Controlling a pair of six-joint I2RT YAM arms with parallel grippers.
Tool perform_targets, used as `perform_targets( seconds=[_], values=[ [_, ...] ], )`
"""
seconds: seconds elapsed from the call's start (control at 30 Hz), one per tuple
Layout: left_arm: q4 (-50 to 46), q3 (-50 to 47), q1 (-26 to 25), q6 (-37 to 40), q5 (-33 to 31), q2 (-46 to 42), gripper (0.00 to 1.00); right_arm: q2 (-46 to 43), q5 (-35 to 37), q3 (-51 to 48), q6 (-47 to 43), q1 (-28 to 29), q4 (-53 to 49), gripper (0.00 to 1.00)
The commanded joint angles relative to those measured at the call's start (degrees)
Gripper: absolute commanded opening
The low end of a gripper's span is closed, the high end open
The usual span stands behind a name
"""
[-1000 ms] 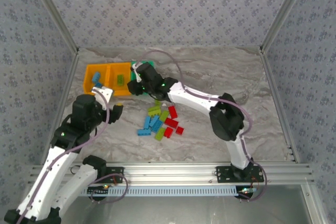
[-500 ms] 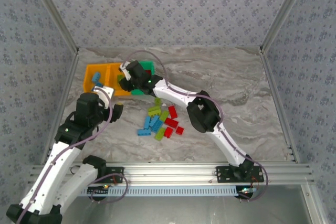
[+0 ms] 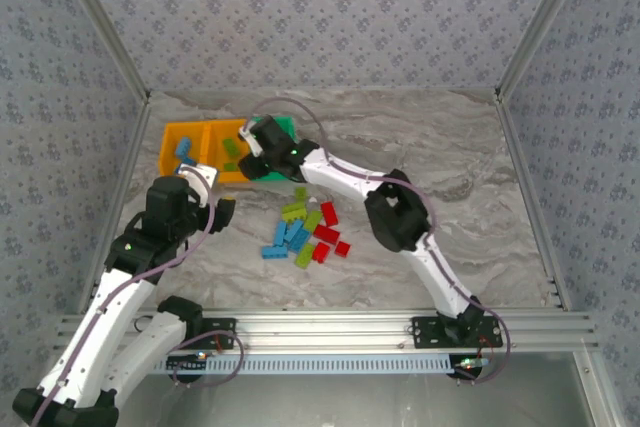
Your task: Sort the legos into containers by color
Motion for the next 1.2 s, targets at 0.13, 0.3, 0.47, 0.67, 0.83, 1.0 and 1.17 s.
perform_targets(
  seconds=[0.13,0.3,0.47,0.67,0.83,1.0,1.17],
  values=[
    [-5.31,5.29,-0.18,-13.97,11.96,8.93,0.88,-32.95,5.21,-31.78,1.8,-0.01,7.17,0.62],
    [-0.85,1.03,-5.52,-25.23,14.41,13.53,0.88,-48.51,8.57,-44.58,11.38,-1.12,-1.61,0.75],
    [2.73,0.29,-11.41,-30.68,13.96,22.5,0.73,-57.12,6.97,-52.95,18.78,-3.01,-5.3,0.91],
    [7.06,0.22,-15.79,-29.66,11.12,34.6,0.56,-58.63,6.35,-55.05,20.86,-5.0,-6.18,0.94],
    [11.53,-0.87,-15.92,-30.3,9.1,38.52,0.45,-58.07,5.1,-54.82,20.87,-5.88,-6.02,0.95],
    [14.28,-1.11,-15.94,-29.37,11.16,41.71,0.47,-57.14,4.33,-54.63,20.78,-6.12,-6.58,0.96],
    [16.65,-1.23,-15.86,-29.63,10.42,44.1,0.49,-56.67,3.3,-54.37,21.04,-6.01,-6.57,0.96]
  ],
)
